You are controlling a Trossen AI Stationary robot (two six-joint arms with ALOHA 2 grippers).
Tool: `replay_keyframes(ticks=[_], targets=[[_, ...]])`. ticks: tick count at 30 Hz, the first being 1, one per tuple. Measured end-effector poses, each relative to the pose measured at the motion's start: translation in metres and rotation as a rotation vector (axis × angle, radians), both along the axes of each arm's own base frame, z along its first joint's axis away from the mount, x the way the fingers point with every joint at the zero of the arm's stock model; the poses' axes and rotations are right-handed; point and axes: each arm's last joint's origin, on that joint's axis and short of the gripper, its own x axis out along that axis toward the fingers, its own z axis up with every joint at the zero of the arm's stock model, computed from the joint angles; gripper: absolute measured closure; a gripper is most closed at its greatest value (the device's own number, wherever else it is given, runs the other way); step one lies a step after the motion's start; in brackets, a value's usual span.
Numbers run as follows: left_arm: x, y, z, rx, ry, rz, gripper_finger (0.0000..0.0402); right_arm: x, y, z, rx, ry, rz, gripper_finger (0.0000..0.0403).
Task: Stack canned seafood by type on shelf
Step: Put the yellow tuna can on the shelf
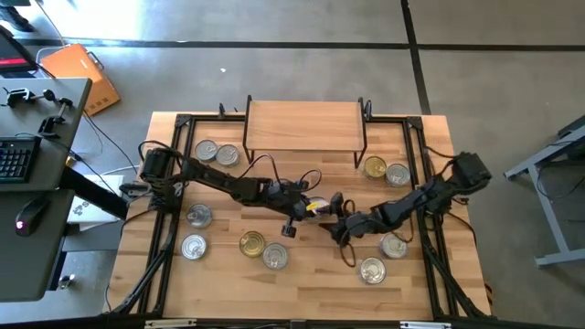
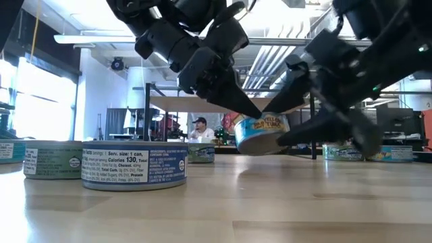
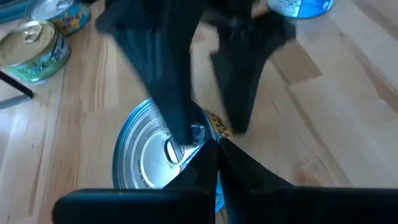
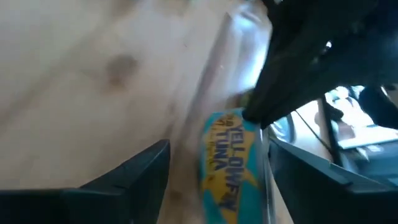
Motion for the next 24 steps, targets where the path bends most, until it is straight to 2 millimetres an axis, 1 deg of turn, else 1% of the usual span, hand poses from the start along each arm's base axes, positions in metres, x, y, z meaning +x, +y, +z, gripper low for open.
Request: replay_keyframes(ticks=[3, 5, 8, 10, 11, 14, 18, 21, 24], targets=[[0.000, 0.000, 0.000, 0.000, 0.004, 0.000, 0.0401, 0.009, 0.003, -0.002, -0.043, -0.004, -0.055, 0.0149], [-0.001, -0.003, -0.001, 0.001, 0.009, -0.006, 0.0401, 0.012, 0.005, -0.001, -0.040, 0.000, -0.069, 0.0170], [-0.001, -0.007, 0.000, 0.006, 0.009, -0.013, 0.0398, 0.013, 0.008, -0.002, -0.003, 0.029, -0.116, 0.0225], [-0.002, -0.009, 0.000, 0.021, 0.016, -0.018, 0.0390, 0.013, 0.010, 0.000, 0.040, 0.048, -0.150, 0.0269], [-0.004, -0.010, 0.003, 0.036, 0.021, -0.016, 0.0384, 0.013, 0.011, 0.000, 0.059, 0.061, -0.171, 0.0284], [-0.013, -0.013, 0.012, 0.095, 0.070, 0.019, 0.0365, 0.013, 0.015, 0.003, 0.072, 0.091, -0.241, 0.0283], [-0.033, -0.015, 0.027, 0.142, 0.171, 0.099, 0.0352, 0.011, 0.025, 0.014, 0.066, 0.132, -0.279, 0.0283], [-0.049, -0.017, 0.034, 0.129, 0.152, 0.132, 0.0353, 0.008, 0.028, 0.036, 0.056, 0.102, -0.313, 0.0283], [-0.065, -0.021, 0.027, 0.109, 0.095, 0.121, 0.0358, 0.003, 0.026, 0.067, 0.012, 0.017, -0.360, 0.0283]])
